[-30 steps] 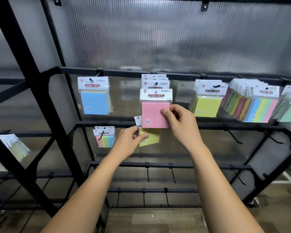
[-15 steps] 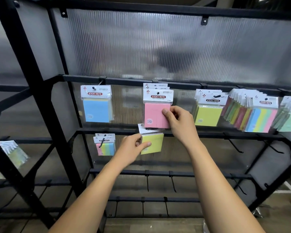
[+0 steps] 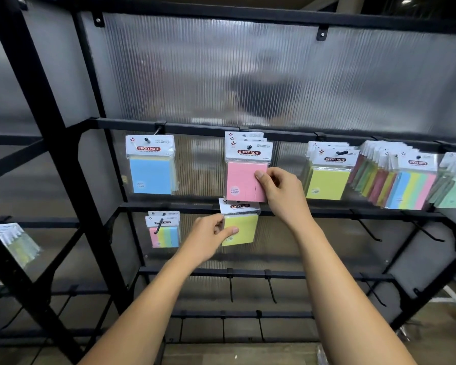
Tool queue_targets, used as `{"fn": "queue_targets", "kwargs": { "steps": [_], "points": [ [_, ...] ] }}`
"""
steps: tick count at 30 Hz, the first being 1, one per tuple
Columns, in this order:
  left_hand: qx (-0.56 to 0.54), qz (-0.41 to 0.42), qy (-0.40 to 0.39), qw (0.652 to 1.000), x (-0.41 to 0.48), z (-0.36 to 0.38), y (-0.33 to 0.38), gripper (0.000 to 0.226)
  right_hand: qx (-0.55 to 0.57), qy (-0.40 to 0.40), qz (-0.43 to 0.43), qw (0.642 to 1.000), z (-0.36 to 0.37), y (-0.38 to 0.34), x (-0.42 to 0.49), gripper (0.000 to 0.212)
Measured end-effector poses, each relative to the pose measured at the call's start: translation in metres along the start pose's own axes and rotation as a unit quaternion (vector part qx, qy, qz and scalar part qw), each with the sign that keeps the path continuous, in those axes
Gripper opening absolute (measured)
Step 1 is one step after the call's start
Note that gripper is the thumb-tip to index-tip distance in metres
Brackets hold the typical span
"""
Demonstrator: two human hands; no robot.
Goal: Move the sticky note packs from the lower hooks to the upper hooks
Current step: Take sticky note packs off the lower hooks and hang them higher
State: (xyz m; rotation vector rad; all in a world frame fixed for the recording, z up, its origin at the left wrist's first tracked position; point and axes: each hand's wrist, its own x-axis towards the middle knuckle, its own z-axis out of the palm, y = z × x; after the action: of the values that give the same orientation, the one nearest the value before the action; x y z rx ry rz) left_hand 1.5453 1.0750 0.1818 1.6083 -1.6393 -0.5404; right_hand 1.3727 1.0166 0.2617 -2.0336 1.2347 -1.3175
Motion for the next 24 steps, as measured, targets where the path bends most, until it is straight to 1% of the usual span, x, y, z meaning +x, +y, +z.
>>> {"fn": "queue_targets", "kwargs": {
  "steps": [11, 15, 16, 18, 21, 24],
  "points": [
    [-0.004, 0.004, -0.008, 1.0, 0.003, 0.001, -0.006, 0.031, -0.018, 0.016, 0.04, 0.999, 0.01, 0.008, 0.011, 0.037],
    [-0.019, 0.003, -0.021, 1.0, 0.005, 0.004, -0.011, 0.021, -0.026, 0.029, 0.052, 0.998, 0.016, 0.013, 0.013, 0.04],
    [-0.019, 0.003, -0.022, 1.0, 0.005, 0.005, -0.012, 0.021, -0.028, 0.027, 0.057, 0.998, 0.017, 0.014, 0.011, 0.041],
    [-0.012, 0.002, -0.027, 1.0, 0.005, 0.006, -0.014, 0.024, -0.025, 0.016, 0.069, 0.997, 0.021, 0.02, 0.004, 0.038],
    [-0.01, 0.009, -0.036, 0.999, 0.004, 0.009, -0.016, 0.02, -0.021, 0.001, 0.099, 0.995, 0.023, 0.033, -0.01, 0.033],
    [-0.013, 0.025, -0.053, 0.998, 0.004, 0.016, -0.02, 0.018, -0.079, -0.021, 0.142, 0.987, 0.019, 0.054, -0.037, 0.028]
  ]
}}
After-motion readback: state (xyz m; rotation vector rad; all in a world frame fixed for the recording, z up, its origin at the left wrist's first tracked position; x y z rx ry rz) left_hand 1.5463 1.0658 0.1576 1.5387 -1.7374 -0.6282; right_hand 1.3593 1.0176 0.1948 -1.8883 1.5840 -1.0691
